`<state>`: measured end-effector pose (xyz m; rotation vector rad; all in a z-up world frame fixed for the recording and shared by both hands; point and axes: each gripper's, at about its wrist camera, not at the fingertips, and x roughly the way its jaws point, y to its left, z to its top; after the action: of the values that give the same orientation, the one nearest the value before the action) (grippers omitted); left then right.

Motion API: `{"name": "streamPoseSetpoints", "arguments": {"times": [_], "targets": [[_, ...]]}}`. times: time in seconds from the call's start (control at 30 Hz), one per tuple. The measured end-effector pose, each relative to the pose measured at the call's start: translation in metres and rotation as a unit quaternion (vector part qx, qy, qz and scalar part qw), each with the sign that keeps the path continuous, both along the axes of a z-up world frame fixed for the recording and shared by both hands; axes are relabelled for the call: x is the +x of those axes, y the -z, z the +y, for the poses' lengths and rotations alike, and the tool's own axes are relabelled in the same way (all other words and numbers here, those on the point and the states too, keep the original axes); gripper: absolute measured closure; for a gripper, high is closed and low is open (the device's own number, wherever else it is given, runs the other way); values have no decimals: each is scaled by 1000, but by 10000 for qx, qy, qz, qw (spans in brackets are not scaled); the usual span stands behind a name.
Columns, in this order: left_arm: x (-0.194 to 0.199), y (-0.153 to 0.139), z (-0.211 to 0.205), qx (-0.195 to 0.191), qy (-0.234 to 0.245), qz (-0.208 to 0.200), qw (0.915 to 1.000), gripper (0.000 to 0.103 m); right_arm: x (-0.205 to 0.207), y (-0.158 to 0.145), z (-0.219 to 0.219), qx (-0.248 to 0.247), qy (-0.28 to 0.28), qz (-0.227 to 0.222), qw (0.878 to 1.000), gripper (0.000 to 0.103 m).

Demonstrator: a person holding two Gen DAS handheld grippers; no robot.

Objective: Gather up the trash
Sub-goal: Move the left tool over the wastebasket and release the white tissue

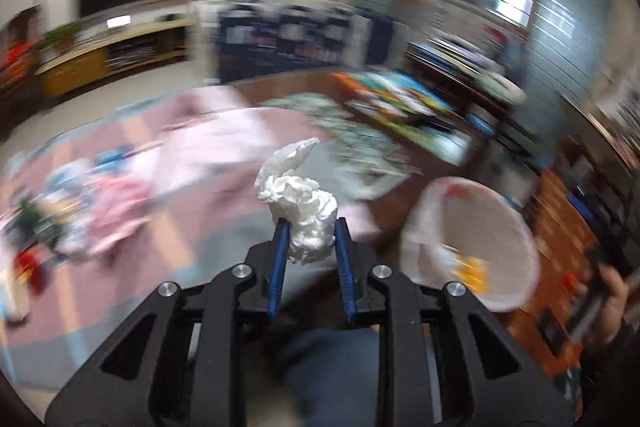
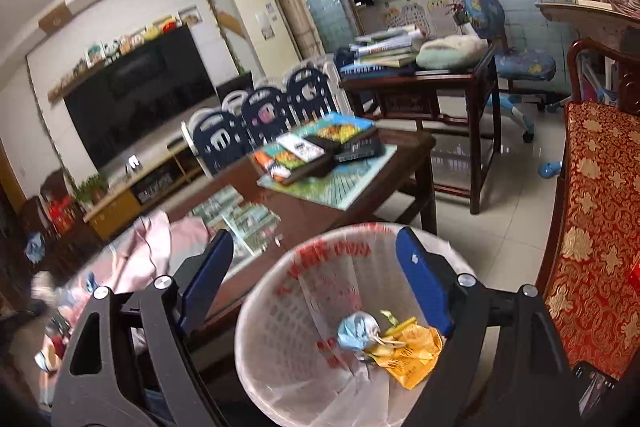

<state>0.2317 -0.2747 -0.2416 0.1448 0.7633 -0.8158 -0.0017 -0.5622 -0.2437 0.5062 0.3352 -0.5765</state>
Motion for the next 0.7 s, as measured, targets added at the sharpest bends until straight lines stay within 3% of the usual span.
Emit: {"name": "streamPoseSetpoints", "arguments": {"times": [0.07, 0.13, 0.17, 0.23, 0.3, 0.4, 0.53, 0.63, 0.7], "targets": [[-26, -2, -72, -16, 797, 125, 9967, 78, -9, -16, -4, -35, 34, -205, 9998, 20], [-42, 3, -122, 18, 1281, 331, 9912, 72, -21, -30, -2, -95, 52, -350, 9993, 19], [-48, 9, -144, 99, 1512, 489, 9872, 51, -24, -35, 0, -122, 57, -417, 9990, 19], [-56, 25, -177, 499, 1733, 634, 9816, 23, -31, -42, 3, -181, 47, -531, 9984, 19], [-59, 31, -174, 668, 1488, 375, 9859, 23, -32, -43, 10, -215, -82, -535, 9983, 19], [-51, 24, -129, 439, 1187, 375, 9912, 18, -21, -35, 22, -250, -345, -408, 9983, 19], [-38, -3, -21, 320, 373, -442, 9978, 10, 15, -20, 58, -192, -960, -215, 9950, 19], [-25, -19, 67, 424, -566, -1039, 9921, 7, 52, -21, 102, -287, -1604, -185, 9865, 19], [-18, -26, 129, 477, -1330, -1239, 9822, 7, 82, -25, 138, -478, -2105, -229, 9762, 19]]}}
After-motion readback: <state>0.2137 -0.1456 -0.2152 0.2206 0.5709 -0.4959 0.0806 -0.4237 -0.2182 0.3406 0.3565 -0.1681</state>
